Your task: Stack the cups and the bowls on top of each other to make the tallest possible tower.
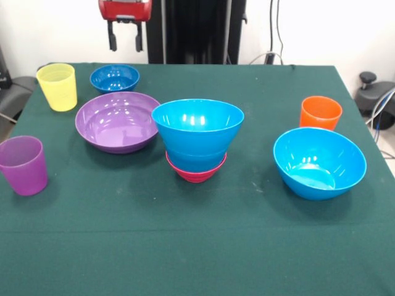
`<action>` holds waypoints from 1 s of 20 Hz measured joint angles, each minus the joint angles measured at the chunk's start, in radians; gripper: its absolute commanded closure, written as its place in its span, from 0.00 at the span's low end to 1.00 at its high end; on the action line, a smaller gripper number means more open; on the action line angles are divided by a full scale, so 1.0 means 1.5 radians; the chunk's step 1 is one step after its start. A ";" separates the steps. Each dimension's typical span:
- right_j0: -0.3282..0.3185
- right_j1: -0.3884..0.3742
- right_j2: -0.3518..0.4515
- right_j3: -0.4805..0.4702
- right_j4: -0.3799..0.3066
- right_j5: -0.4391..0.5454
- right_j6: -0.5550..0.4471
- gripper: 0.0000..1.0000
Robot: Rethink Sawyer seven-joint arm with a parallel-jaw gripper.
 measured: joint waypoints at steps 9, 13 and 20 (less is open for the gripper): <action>0.014 0.053 0.016 -0.043 0.000 0.027 0.000 0.00; 0.014 0.079 0.016 -0.066 -0.008 0.032 0.000 0.00; 0.022 0.138 0.015 -0.111 -0.048 0.032 0.000 0.00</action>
